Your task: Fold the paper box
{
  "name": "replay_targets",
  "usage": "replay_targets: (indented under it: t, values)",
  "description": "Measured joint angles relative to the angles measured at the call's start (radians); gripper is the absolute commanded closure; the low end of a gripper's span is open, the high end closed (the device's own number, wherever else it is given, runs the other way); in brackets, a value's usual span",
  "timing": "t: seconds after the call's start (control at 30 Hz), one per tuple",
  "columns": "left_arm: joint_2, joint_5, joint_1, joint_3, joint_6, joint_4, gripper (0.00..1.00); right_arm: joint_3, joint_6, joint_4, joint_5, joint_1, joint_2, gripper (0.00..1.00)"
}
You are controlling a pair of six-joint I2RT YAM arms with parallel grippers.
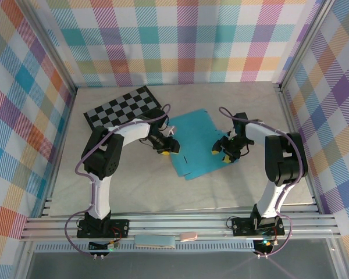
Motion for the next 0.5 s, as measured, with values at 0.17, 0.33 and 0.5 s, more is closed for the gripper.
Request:
replay_targets:
  t: [0.17, 0.33, 0.5]
  values:
    - [-0.003, 0.001, 0.000, -0.004, -0.021, 0.001, 0.75, 0.002, -0.007, -0.001, 0.013, -0.009, 0.003, 0.44]
    - [-0.021, 0.009, 0.001, -0.012, -0.046, 0.008, 0.86, 0.006, -0.008, -0.003, 0.025, -0.013, 0.003, 0.44]
    - [-0.045, 0.029, 0.001, -0.014, -0.084, 0.028, 1.00, 0.011, -0.007, -0.010, 0.034, -0.013, -0.003, 0.45]
